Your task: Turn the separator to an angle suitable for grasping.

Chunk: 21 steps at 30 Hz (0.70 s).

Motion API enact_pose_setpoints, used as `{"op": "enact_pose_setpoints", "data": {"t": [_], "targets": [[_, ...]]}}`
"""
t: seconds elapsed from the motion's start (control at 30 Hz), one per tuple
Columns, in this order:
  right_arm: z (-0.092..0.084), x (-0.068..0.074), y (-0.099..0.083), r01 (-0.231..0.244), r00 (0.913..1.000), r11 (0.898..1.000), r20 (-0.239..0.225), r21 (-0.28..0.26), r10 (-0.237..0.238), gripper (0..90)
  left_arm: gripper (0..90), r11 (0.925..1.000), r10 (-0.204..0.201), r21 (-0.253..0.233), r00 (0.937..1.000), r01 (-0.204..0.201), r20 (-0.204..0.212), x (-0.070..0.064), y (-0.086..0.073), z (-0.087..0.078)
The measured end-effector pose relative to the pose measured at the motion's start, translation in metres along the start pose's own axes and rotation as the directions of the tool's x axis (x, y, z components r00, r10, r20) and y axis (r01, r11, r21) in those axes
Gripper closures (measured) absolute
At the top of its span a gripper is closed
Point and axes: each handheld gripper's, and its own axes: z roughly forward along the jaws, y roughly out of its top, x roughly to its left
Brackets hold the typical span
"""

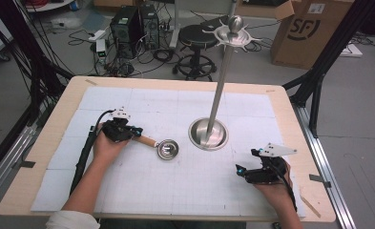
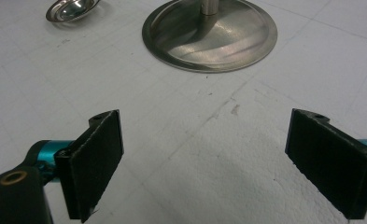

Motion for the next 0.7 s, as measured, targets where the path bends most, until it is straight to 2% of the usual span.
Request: {"op": "enact_pose_setpoints", "data": {"t": [0.1, 0.2, 0.37, 0.57, 0.7], "targets": [[0.000, 0.000, 0.000, -0.002, 1.0000, 1.000, 0.000, 0.000, 0.002, 10.0, 87.9, 0.9998, 0.007, 0.019, 0.9999, -0.007, 0.008, 0.000, 0.000, 0.000], [0.000, 0.000, 0.000, -0.002, 1.0000, 1.000, 0.000, 0.000, 0.002, 10.0, 87.5, 0.9996, -0.006, 0.028, 0.9999, 0.005, 0.010, 0.000, -0.002, 0.001], [-0.001, 0.000, 0.000, 0.003, 1.0000, 1.000, 0.001, -0.001, -0.003, 10.0, 87.7, 0.9969, 0.018, 0.076, 0.9995, -0.020, 0.028, -0.004, -0.005, 0.003], [-0.003, -0.002, -0.001, -0.002, 1.0000, 1.000, 0.004, -0.005, 0.002, 10.0, 87.6, 0.9975, 0.035, 0.059, 0.9972, -0.039, 0.066, -0.016, -0.016, -0.003], [-0.003, 0.000, -0.001, 0.002, 1.0000, 1.000, 0.001, -0.004, -0.002, 10.0, 87.7, 0.9983, 0.032, 0.046, 0.9957, -0.036, 0.087, -0.021, -0.023, -0.010]]}}
